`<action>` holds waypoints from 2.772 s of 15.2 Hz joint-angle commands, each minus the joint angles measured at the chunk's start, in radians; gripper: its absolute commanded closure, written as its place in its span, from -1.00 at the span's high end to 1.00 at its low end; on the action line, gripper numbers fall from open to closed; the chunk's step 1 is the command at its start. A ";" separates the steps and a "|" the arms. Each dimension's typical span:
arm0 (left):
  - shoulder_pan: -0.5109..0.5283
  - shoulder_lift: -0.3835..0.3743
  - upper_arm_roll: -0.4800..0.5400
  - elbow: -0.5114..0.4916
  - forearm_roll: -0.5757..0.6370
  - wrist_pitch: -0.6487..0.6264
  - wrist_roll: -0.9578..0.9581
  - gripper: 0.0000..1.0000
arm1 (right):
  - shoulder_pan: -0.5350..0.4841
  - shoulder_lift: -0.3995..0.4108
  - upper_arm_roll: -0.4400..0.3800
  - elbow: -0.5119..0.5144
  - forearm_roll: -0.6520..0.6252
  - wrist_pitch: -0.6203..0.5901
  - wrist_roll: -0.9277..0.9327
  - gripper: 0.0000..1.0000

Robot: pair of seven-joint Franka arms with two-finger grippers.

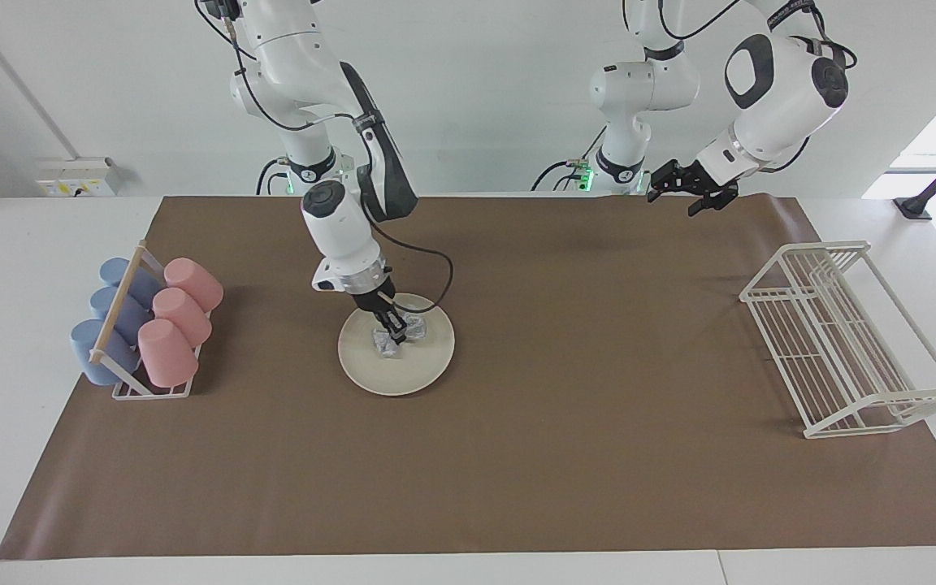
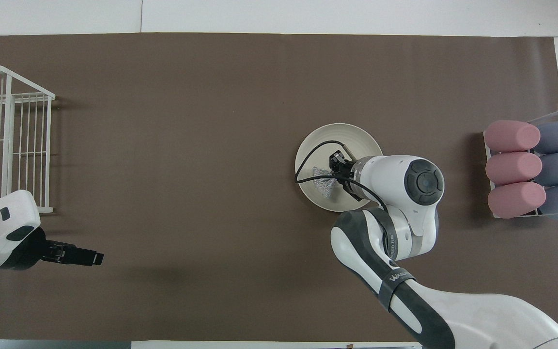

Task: Wipe plate with sponge
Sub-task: 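Rub the sponge over the cream plate with the right gripper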

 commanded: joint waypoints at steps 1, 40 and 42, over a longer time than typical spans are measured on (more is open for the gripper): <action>0.010 0.012 -0.009 0.015 0.025 0.019 -0.107 1.00 | 0.019 0.043 0.007 -0.022 0.009 0.030 0.042 -1.00; 0.011 0.010 -0.012 0.015 -0.220 0.014 -0.222 1.00 | 0.005 -0.273 -0.008 0.428 -0.151 -0.847 0.281 -1.00; 0.010 0.010 -0.012 0.015 -0.382 0.009 -0.219 1.00 | 0.005 -0.279 -0.008 0.525 -0.174 -0.976 0.336 -1.00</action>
